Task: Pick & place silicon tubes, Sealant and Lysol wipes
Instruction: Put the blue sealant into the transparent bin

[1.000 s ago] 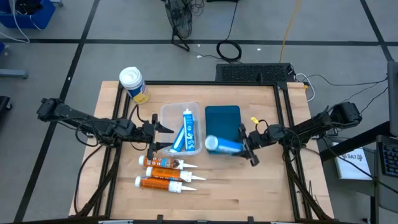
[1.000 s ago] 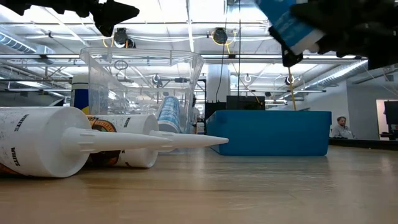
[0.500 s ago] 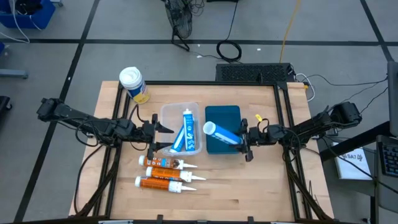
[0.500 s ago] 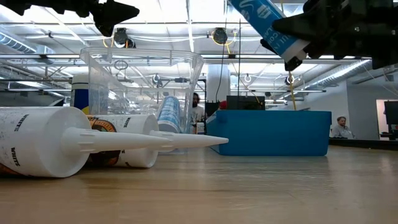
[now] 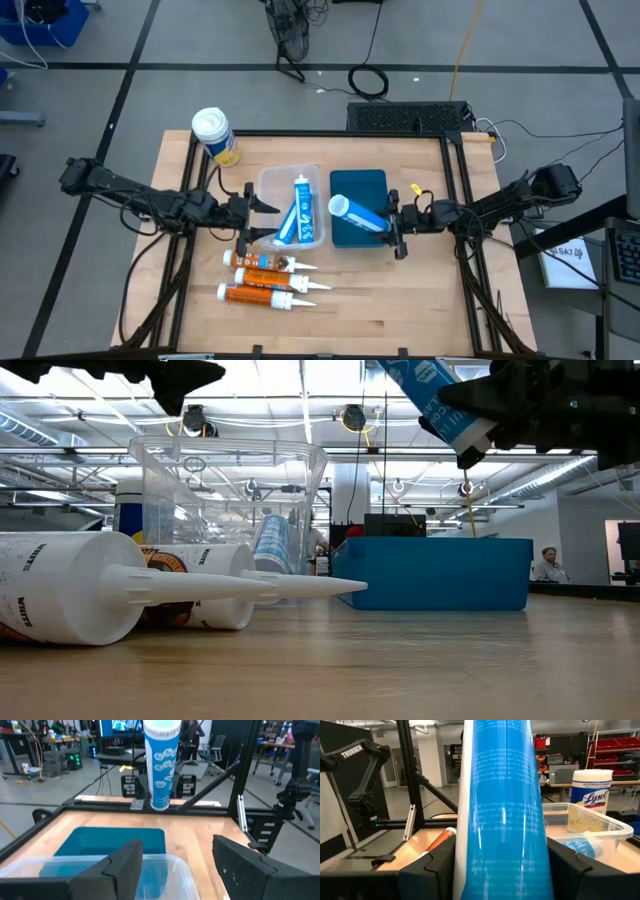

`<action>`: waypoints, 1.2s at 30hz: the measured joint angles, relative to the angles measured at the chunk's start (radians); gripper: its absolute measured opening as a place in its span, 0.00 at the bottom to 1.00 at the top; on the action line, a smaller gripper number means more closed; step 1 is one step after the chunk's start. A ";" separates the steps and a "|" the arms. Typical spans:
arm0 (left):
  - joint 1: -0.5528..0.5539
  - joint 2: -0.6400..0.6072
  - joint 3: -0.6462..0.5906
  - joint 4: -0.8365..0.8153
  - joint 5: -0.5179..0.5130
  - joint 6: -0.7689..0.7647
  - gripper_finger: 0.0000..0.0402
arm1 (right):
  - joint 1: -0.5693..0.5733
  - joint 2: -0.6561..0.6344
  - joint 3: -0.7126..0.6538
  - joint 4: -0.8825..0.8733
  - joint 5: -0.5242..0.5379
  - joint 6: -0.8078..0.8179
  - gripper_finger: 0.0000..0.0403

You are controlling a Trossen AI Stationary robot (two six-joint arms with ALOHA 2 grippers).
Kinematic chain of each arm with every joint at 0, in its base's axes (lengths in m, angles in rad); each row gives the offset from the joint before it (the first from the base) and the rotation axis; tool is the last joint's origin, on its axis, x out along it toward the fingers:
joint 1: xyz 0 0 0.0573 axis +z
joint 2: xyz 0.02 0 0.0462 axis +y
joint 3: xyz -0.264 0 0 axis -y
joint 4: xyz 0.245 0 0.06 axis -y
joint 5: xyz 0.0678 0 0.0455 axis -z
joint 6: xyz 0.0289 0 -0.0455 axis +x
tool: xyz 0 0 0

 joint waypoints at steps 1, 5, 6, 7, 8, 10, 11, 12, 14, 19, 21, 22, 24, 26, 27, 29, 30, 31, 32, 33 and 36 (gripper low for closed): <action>0.000 0.000 0.000 0.001 -0.001 0.009 0.60 | 0.000 0.000 0.000 0.007 0.000 0.000 0.51; 0.000 0.000 0.000 0.002 -0.004 0.015 0.60 | 0.000 0.013 0.037 0.016 -0.005 -0.004 0.51; 0.000 0.000 0.000 0.009 -0.004 0.017 0.60 | 0.000 0.022 0.054 0.016 -0.020 -0.009 0.51; 0.000 0.000 0.000 0.017 -0.006 0.017 0.60 | 0.000 0.034 0.072 0.012 -0.037 -0.017 0.51; 0.000 0.000 0.000 0.025 -0.008 0.016 0.60 | 0.000 0.049 0.091 0.011 -0.052 -0.026 0.51; 0.000 0.000 0.000 0.042 -0.009 0.016 0.60 | 0.002 0.084 0.130 0.009 -0.060 -0.050 0.51; 0.002 0.000 0.000 0.055 -0.014 0.020 0.60 | 0.001 0.104 0.151 0.009 -0.061 -0.060 0.51; 0.005 0.001 0.000 0.070 -0.019 0.025 0.60 | 0.001 0.126 0.171 0.008 -0.059 -0.066 0.51; 0.019 0.013 0.000 0.113 -0.029 0.026 0.60 | -0.003 0.171 0.211 -0.006 -0.053 -0.078 0.51; 0.045 0.082 0.000 0.221 -0.047 0.015 0.60 | -0.005 0.277 0.286 -0.029 -0.052 -0.085 0.51; 0.051 0.146 0.000 0.288 -0.047 0.017 0.60 | -0.004 0.309 0.315 -0.022 -0.052 -0.085 0.51; 0.054 0.182 0.000 0.327 -0.044 0.025 0.60 | -0.005 0.321 0.327 -0.021 -0.052 -0.085 0.51; 0.056 0.257 0.000 0.441 -0.023 0.052 0.60 | -0.005 0.339 0.344 -0.025 -0.052 -0.085 0.51; 0.055 0.317 0.000 0.541 -0.018 0.071 0.60 | -0.005 0.352 0.356 -0.031 -0.051 -0.090 0.51; 0.055 0.348 0.000 0.594 -0.012 0.071 0.60 | -0.005 0.352 0.356 -0.038 -0.050 -0.091 0.51; 0.056 0.397 0.001 0.671 0.003 0.062 0.60 | -0.008 0.352 0.363 -0.038 -0.049 -0.092 0.51; 0.056 0.416 0.001 0.701 0.012 0.061 0.60 | -0.010 0.351 0.364 -0.034 -0.049 -0.092 0.51; 0.056 0.436 0.004 0.730 0.028 0.057 0.60 | -0.012 0.351 0.364 -0.033 -0.049 -0.091 0.51; 0.056 0.454 0.013 0.743 0.047 0.052 0.60 | -0.016 0.350 0.364 -0.031 -0.049 -0.089 0.51; 0.056 0.468 0.023 0.744 0.070 0.046 0.60 | -0.018 0.350 0.364 -0.031 -0.048 -0.088 0.51; 0.051 0.513 0.066 0.739 0.115 0.045 0.60 | -0.028 0.350 0.364 -0.030 -0.051 -0.076 0.51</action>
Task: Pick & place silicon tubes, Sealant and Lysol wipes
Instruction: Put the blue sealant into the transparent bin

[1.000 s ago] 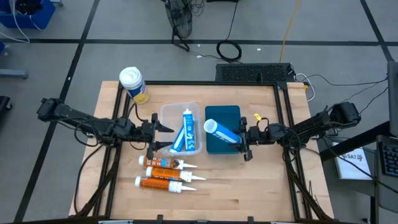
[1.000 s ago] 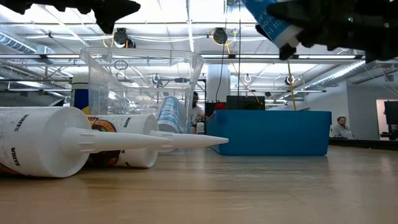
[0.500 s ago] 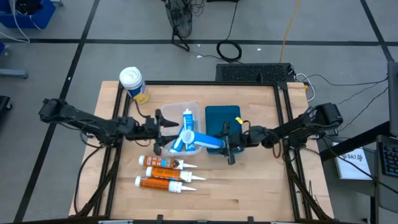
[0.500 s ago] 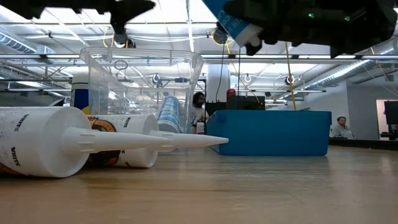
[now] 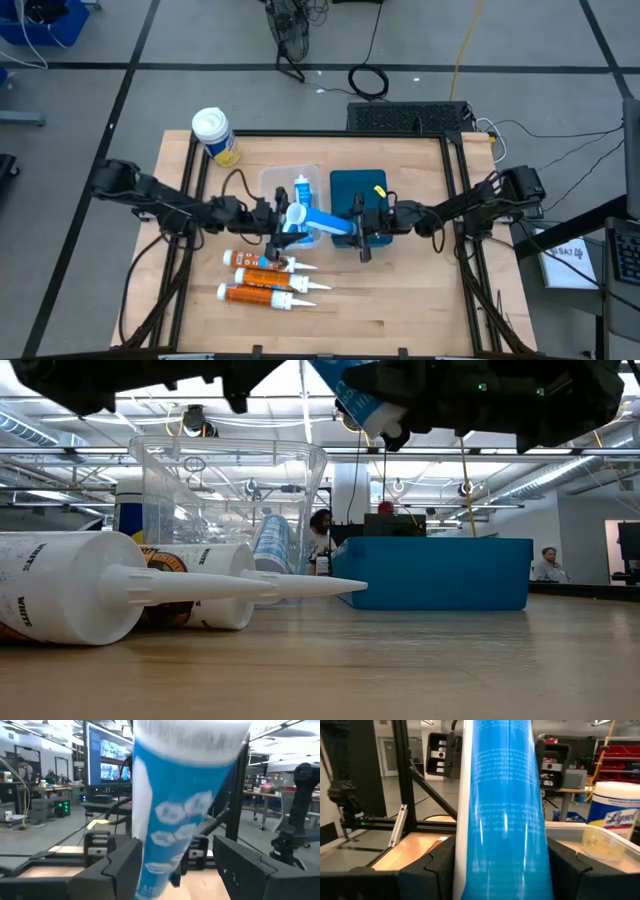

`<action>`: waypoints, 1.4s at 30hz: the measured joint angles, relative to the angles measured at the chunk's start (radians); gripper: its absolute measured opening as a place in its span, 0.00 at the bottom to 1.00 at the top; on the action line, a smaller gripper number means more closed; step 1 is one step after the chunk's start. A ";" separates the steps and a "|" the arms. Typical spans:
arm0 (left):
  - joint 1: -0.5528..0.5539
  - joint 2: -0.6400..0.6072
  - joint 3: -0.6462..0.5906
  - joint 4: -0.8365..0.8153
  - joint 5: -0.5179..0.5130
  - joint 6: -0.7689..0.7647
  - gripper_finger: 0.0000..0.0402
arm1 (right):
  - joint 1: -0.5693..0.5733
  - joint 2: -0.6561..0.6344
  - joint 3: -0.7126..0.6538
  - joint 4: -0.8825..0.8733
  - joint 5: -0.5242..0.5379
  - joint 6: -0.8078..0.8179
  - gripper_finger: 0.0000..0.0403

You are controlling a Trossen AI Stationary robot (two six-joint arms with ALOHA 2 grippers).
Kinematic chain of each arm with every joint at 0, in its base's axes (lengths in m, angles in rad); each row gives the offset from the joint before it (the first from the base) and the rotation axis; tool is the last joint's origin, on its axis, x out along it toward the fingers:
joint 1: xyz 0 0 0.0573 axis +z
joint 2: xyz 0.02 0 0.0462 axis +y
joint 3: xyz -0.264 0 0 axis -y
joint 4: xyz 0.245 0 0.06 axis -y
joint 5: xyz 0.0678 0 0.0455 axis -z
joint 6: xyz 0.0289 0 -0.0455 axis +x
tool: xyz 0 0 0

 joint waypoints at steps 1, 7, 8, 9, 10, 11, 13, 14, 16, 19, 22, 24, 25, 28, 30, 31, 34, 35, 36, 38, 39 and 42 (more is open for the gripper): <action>-0.002 0.016 0.019 0.000 0.000 -0.001 0.60 | -0.001 0.000 0.000 0.001 -0.002 0.000 0.51; -0.005 0.114 0.138 -0.006 -0.034 0.021 0.65 | -0.001 0.000 0.000 -0.001 -0.010 0.000 0.51; -0.005 0.127 0.155 -0.016 -0.053 0.033 0.67 | -0.001 0.000 0.000 -0.006 -0.004 0.002 0.51; -0.005 0.140 0.170 -0.021 -0.073 0.045 0.69 | -0.002 0.000 0.000 -0.013 0.001 0.004 0.51; -0.004 0.150 0.181 -0.024 -0.088 0.060 0.71 | -0.002 0.000 -0.001 -0.020 0.004 0.007 0.51; 0.000 0.158 0.189 -0.024 -0.093 0.078 0.72 | -0.002 0.000 -0.001 -0.024 0.007 0.009 0.51; 0.004 0.168 0.202 -0.024 -0.101 0.103 0.75 | -0.002 0.000 -0.001 -0.028 0.009 0.010 0.51; 0.006 0.171 0.207 -0.022 -0.104 0.106 0.76 | -0.002 0.000 -0.001 -0.029 0.009 0.010 0.51; 0.008 0.171 0.208 -0.022 -0.112 0.102 0.77 | -0.002 0.000 -0.001 -0.031 0.008 0.010 0.51; 0.006 0.170 0.208 -0.022 -0.115 0.131 0.73 | -0.002 0.000 -0.001 -0.045 0.006 0.010 0.51; -0.009 0.162 0.208 -0.023 -0.142 0.167 0.58 | -0.002 0.000 -0.001 -0.050 0.005 0.012 0.52; -0.022 0.162 0.208 -0.021 -0.173 0.174 0.51 | -0.002 0.000 -0.001 -0.056 -0.003 0.014 0.54; -0.028 0.163 0.208 -0.021 -0.191 0.182 0.51 | -0.002 0.000 -0.001 -0.059 -0.001 0.021 0.55; -0.045 0.141 0.208 -0.048 -0.234 0.245 0.51 | -0.002 0.000 0.000 -0.061 0.006 0.029 0.58; -0.056 0.108 0.208 -0.099 -0.253 0.281 0.51 | -0.002 0.000 0.002 -0.062 0.008 0.027 0.59; -0.066 0.086 0.208 -0.136 -0.273 0.286 0.51 | -0.002 0.000 0.003 -0.065 0.006 0.027 0.60; -0.097 0.008 0.207 -0.245 -0.370 0.291 0.51 | -0.002 -0.002 0.001 -0.069 0.011 0.037 0.60; -0.112 -0.023 0.205 -0.283 -0.415 0.297 0.51 | -0.002 -0.003 -0.002 -0.073 0.014 0.042 0.60; -0.128 -0.055 0.205 -0.325 -0.469 0.314 0.51 | -0.002 -0.001 -0.002 -0.077 0.014 0.046 0.60; -0.161 -0.116 0.205 -0.394 -0.628 0.340 0.51 | 0.001 0.000 -0.002 -0.089 -0.002 0.057 0.60; -0.180 -0.146 0.206 -0.431 -0.717 0.342 0.51 | 0.002 0.000 -0.002 -0.089 -0.007 0.057 0.60; -0.245 -0.219 0.207 -0.569 -0.978 0.260 0.51 | 0.000 0.000 -0.002 -0.091 -0.002 0.055 0.60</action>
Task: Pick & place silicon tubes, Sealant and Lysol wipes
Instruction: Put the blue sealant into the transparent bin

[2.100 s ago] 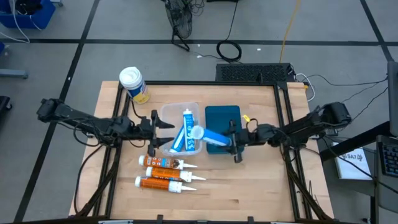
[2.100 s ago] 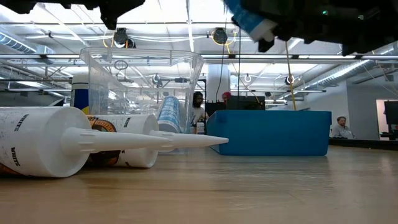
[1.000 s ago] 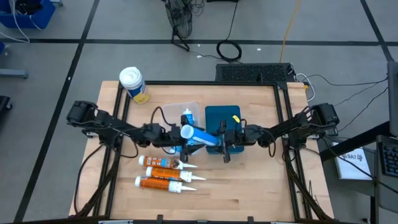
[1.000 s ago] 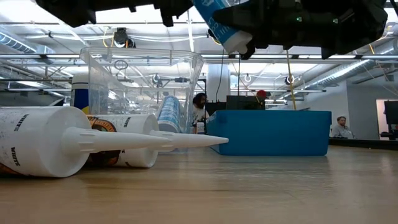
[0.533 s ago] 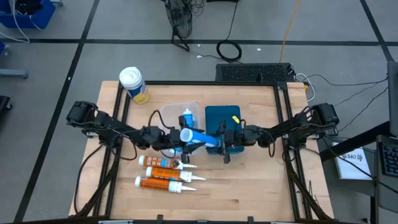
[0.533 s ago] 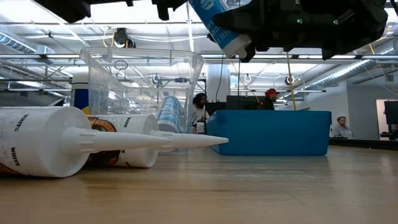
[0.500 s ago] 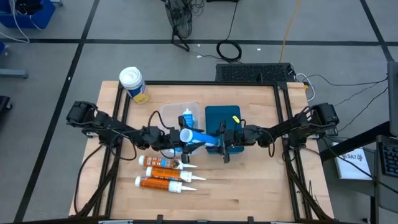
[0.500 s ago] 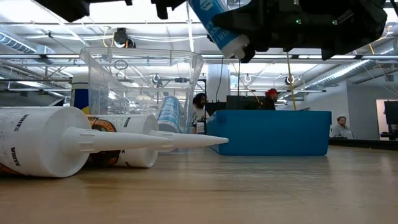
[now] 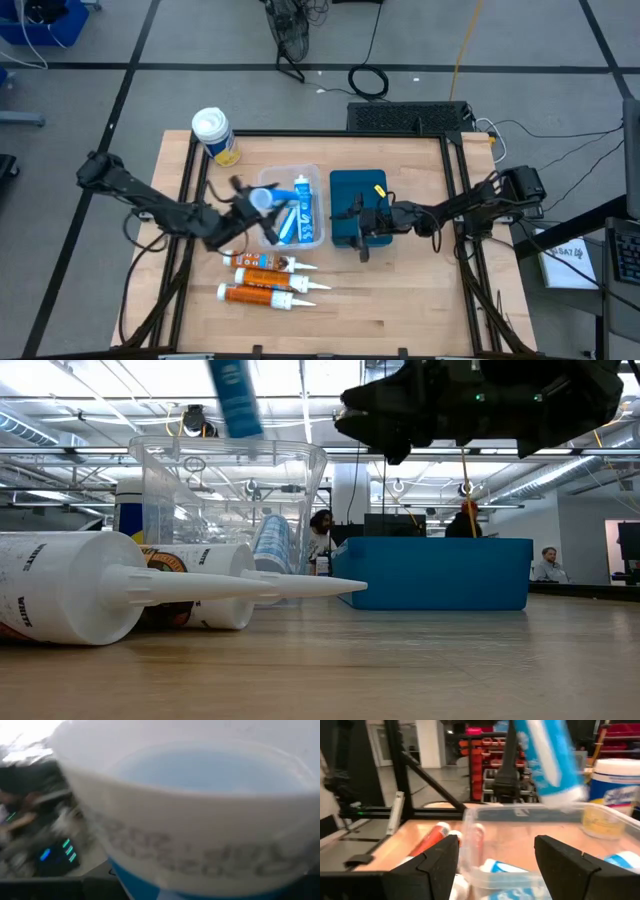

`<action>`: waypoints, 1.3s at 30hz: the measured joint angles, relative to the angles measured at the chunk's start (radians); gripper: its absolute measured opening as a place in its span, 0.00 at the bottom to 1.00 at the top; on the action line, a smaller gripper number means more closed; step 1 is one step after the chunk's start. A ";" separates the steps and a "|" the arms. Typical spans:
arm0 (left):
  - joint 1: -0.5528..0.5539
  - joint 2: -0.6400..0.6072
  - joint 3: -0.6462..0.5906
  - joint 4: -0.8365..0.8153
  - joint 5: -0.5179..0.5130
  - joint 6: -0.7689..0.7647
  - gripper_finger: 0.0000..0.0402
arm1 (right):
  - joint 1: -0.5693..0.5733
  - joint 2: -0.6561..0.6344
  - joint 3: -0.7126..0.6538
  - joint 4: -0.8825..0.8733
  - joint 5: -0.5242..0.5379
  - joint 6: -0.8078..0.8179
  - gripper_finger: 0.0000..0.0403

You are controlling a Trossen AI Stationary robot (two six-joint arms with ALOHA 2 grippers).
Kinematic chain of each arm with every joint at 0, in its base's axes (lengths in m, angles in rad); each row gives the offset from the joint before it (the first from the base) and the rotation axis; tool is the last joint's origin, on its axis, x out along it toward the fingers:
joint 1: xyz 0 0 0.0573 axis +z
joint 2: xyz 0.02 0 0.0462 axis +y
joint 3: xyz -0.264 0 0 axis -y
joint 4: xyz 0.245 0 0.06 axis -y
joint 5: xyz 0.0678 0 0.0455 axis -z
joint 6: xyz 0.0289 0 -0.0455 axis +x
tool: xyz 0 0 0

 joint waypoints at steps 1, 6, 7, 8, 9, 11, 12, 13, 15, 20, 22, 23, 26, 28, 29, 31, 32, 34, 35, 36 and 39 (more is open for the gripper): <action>-0.017 -0.017 0.000 -0.041 -0.056 -0.048 0.51 | 0.000 0.000 0.000 -0.008 0.002 0.000 0.60; -0.054 -0.065 0.000 -0.261 -0.142 -0.326 0.51 | 0.001 0.000 0.000 -0.015 0.000 -0.002 0.59; -0.054 -0.062 0.000 -0.302 -0.134 -0.378 0.51 | 0.001 0.000 0.000 -0.017 0.001 -0.002 0.59; -0.054 -0.060 -0.001 -0.343 -0.127 -0.431 0.51 | 0.000 0.000 0.000 -0.016 0.001 -0.002 0.59; -0.053 -0.058 -0.001 -0.382 -0.110 -0.485 0.51 | 0.000 0.000 0.000 -0.015 0.003 -0.002 0.59; -0.033 -0.051 0.000 -0.437 -0.043 -0.592 0.51 | 0.000 0.000 0.000 -0.015 0.003 -0.002 0.59; -0.020 -0.046 0.000 -0.464 -0.003 -0.644 0.51 | 0.000 0.000 0.000 -0.016 0.002 -0.002 0.59; -0.009 -0.042 0.000 -0.499 0.043 -0.692 0.51 | 0.000 0.000 0.000 -0.015 0.002 -0.002 0.58; 0.019 -0.033 -0.002 -0.550 0.124 -0.767 0.51 | 0.000 0.000 0.000 -0.015 0.002 -0.002 0.58; 0.096 -0.004 -0.001 -0.601 0.306 -0.866 0.51 | 0.000 0.000 0.000 -0.022 0.002 -0.001 0.57; 0.125 0.017 -0.001 -0.589 0.363 -0.882 0.51 | 0.000 0.000 0.000 -0.030 0.003 0.000 0.57; 0.138 0.025 -0.001 -0.593 0.387 -0.888 0.51 | 0.000 0.000 0.000 -0.035 0.003 0.000 0.57; 0.175 0.054 -0.001 -0.591 0.454 -0.893 0.51 | 0.000 0.000 0.000 -0.045 0.003 0.000 0.57; 0.197 0.076 -0.001 -0.593 0.491 -0.908 0.51 | 0.000 0.000 0.000 -0.045 0.003 0.000 0.56; 0.207 0.086 0.000 -0.586 0.512 -0.915 0.51 | 0.000 0.000 0.000 -0.044 0.003 0.000 0.55; 0.223 0.104 0.002 -0.578 0.532 -0.926 0.51 | 0.000 0.000 0.000 -0.044 0.003 0.000 0.55; 0.229 0.110 0.002 -0.577 0.539 -0.925 0.51 | 0.000 0.000 0.000 -0.044 0.003 0.000 0.55; 0.238 0.114 0.002 -0.579 0.552 -0.919 0.51 | 0.000 0.000 0.000 -0.043 0.003 0.000 0.55; 0.240 0.114 0.002 -0.581 0.555 -0.916 0.51 | 0.000 0.000 0.000 -0.043 0.003 0.000 0.55; 0.243 0.113 0.002 -0.582 0.557 -0.915 0.51 | 0.000 0.000 0.000 -0.044 0.003 0.000 0.55; 0.243 0.111 0.000 -0.599 0.552 -0.904 0.64 | 0.000 0.000 0.000 -0.043 0.003 0.000 0.55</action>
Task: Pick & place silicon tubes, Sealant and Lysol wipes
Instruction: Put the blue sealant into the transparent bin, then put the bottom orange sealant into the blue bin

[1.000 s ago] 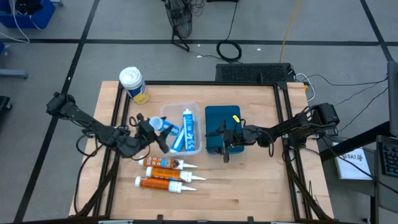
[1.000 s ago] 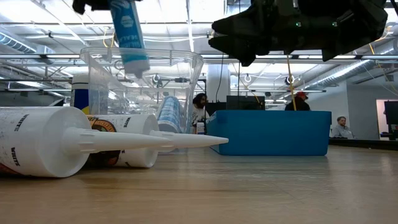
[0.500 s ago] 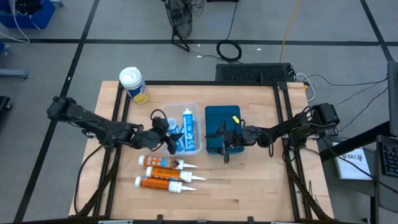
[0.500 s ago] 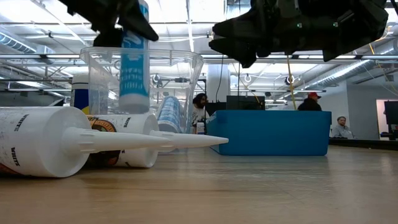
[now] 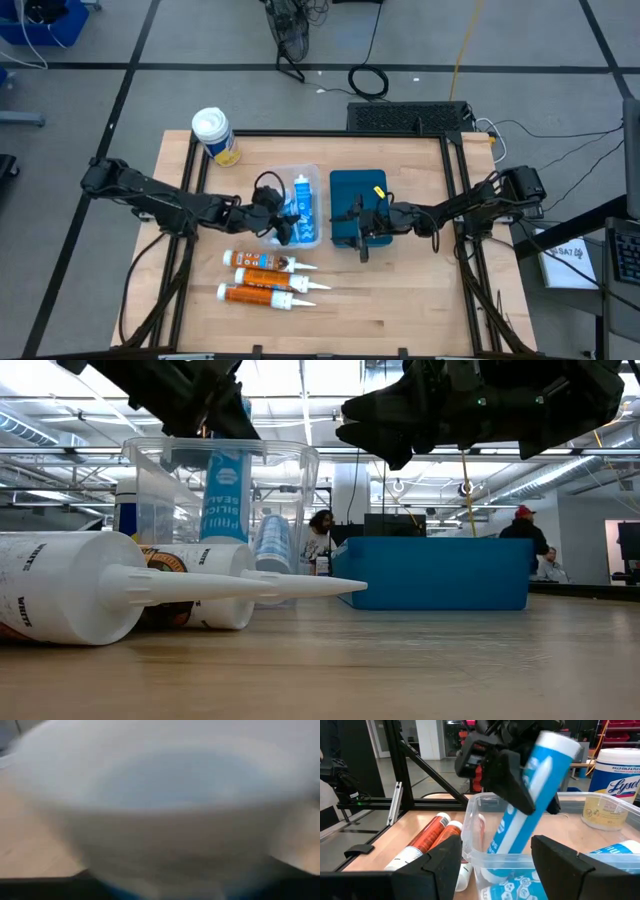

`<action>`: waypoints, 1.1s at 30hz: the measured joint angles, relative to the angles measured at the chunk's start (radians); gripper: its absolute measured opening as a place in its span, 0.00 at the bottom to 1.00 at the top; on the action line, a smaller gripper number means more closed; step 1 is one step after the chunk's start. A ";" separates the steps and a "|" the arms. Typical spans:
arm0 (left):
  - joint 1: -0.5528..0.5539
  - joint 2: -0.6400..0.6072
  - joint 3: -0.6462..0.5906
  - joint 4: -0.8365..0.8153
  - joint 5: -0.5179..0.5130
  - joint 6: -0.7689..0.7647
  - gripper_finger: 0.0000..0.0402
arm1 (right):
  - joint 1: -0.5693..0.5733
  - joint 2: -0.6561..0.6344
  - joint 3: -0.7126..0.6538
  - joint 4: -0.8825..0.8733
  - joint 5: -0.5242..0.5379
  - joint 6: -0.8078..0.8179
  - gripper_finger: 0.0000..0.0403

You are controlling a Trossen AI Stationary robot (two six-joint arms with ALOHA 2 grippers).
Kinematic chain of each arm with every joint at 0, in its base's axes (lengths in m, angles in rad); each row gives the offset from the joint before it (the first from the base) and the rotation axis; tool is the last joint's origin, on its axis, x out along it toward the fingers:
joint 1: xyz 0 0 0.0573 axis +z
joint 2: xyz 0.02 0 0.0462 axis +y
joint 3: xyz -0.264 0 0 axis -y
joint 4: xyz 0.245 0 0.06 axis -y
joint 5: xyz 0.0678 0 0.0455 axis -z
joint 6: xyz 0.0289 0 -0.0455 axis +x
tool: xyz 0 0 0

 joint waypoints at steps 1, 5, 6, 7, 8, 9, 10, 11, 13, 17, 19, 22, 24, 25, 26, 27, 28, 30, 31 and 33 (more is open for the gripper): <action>0.000 -0.004 -0.001 -0.003 -0.002 0.008 0.72 | 0.000 0.000 0.000 0.000 0.000 0.000 0.55; 0.000 -0.006 -0.001 0.005 -0.003 0.035 0.95 | 0.000 0.000 0.000 0.000 0.000 0.000 0.54; 0.000 -0.006 -0.001 0.005 -0.003 0.035 0.96 | 0.000 0.000 0.000 0.000 0.000 0.000 0.55; 0.000 -0.006 -0.001 0.005 -0.003 0.035 0.96 | 0.000 0.000 0.000 -0.001 0.000 0.000 0.55; 0.000 -0.006 -0.001 0.006 -0.003 0.035 0.94 | 0.000 0.000 0.000 -0.001 0.000 0.001 0.55; 0.000 -0.006 -0.001 0.006 -0.003 0.035 0.91 | 0.000 0.000 0.000 -0.001 0.000 0.004 0.55; 0.000 -0.006 -0.001 0.006 -0.004 0.035 0.89 | 0.000 0.000 0.000 -0.001 0.000 0.010 0.55; 0.000 -0.006 -0.001 0.007 -0.004 0.035 0.86 | 0.000 0.000 0.000 -0.001 0.000 0.016 0.55; 0.000 -0.011 -0.001 0.020 -0.002 0.041 0.82 | 0.000 0.000 0.000 -0.001 0.000 0.023 0.55; 0.000 -0.049 -0.001 0.057 -0.001 0.099 0.75 | 0.000 0.000 0.000 -0.001 0.000 0.024 0.54; 0.000 -0.082 -0.001 0.076 -0.001 0.150 0.73 | 0.000 0.000 0.000 -0.001 0.000 0.024 0.54; 0.000 -0.138 -0.001 0.098 -0.001 0.213 0.70 | 0.000 0.000 0.000 -0.002 0.000 0.032 0.54; 0.000 -0.180 -0.001 0.107 -0.001 0.247 0.69 | 0.000 0.000 0.000 -0.005 0.000 0.037 0.54; -0.001 -0.201 -0.001 0.108 -0.001 0.256 0.68 | 0.000 0.000 0.000 -0.007 0.000 0.040 0.53; -0.003 -0.220 -0.001 0.107 -0.001 0.257 0.68 | 0.000 0.000 0.000 -0.008 0.000 0.045 0.53; -0.006 -0.241 -0.001 0.104 -0.001 0.257 0.67 | 0.000 0.000 0.000 -0.009 0.000 0.047 0.53; -0.010 -0.260 -0.001 0.103 0.000 0.259 0.67 | 0.000 0.000 0.000 -0.011 0.000 0.050 0.54; -0.021 -0.295 -0.001 0.104 0.016 0.286 0.68 | 0.000 0.000 0.000 -0.022 0.000 0.053 0.54; -0.031 -0.311 -0.001 0.104 0.028 0.314 0.68 | 0.000 0.000 0.000 -0.028 -0.001 0.053 0.54; -0.054 -0.330 -0.001 0.105 0.056 0.383 0.69 | 0.000 0.000 0.000 -0.036 -0.001 0.053 0.53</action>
